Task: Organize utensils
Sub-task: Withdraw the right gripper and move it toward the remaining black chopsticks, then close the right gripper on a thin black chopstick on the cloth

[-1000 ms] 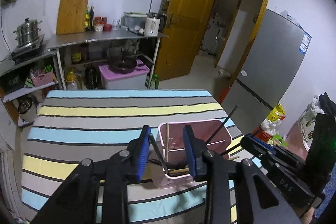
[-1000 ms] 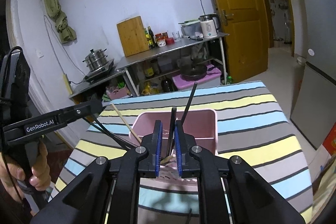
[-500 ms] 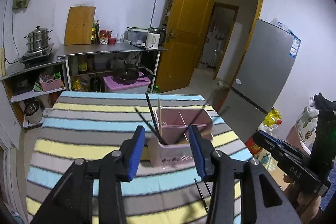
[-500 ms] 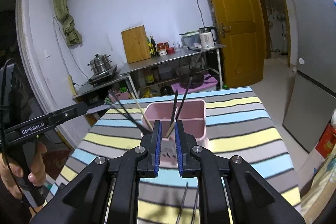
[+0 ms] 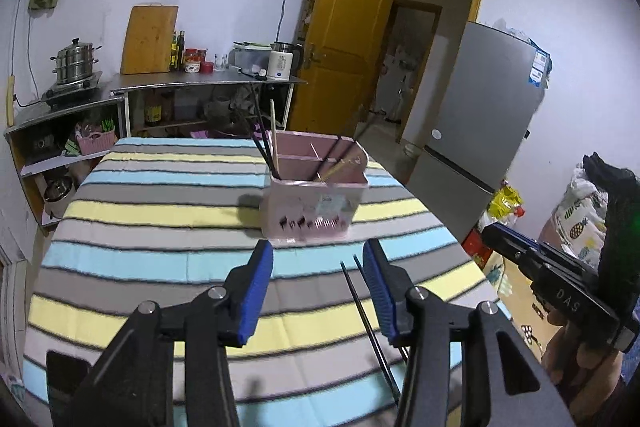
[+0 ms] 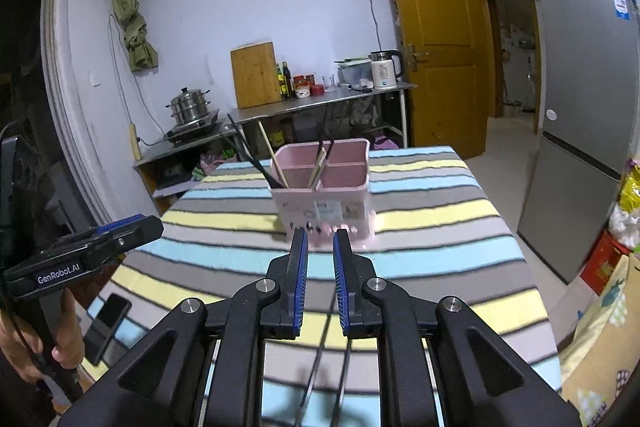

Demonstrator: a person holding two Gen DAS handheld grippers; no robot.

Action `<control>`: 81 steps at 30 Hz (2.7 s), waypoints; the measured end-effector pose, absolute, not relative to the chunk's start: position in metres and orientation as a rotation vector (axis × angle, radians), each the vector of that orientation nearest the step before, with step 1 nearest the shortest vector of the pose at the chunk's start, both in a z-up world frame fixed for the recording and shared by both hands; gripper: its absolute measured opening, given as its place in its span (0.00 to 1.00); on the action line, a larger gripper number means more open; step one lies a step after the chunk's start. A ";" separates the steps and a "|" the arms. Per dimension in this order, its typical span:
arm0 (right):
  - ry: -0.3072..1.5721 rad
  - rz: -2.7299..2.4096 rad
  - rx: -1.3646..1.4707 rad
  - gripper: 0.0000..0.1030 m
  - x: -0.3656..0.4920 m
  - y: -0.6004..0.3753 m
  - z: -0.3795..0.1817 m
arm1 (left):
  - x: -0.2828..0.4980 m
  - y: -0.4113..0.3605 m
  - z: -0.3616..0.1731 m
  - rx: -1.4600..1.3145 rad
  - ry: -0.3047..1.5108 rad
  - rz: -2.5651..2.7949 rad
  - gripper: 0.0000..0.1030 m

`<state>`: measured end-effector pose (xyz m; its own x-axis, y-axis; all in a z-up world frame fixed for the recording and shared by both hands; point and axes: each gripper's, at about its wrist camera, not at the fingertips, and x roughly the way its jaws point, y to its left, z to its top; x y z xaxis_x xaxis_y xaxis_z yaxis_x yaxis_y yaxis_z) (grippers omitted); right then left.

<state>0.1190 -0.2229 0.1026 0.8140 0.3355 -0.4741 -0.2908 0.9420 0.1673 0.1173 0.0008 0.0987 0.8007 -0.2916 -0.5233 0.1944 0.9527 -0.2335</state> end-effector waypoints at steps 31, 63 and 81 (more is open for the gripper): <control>0.665 0.325 0.094 0.13 0.112 -0.232 0.029 | 0.106 -0.033 0.029 -0.123 0.716 -0.250 0.47; 0.881 0.271 0.160 0.03 0.157 -0.259 -0.041 | 0.192 -0.088 -0.027 -0.183 0.930 -0.343 0.47; 0.824 0.269 0.184 0.03 0.156 -0.272 -0.027 | 0.201 -0.098 -0.044 0.047 0.943 -0.266 0.13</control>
<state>0.1556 -0.2720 -0.0265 0.6484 0.3066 -0.6968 -0.1644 0.9501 0.2651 0.2007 -0.0981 -0.0438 0.5569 -0.2047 -0.8049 0.2457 0.9664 -0.0758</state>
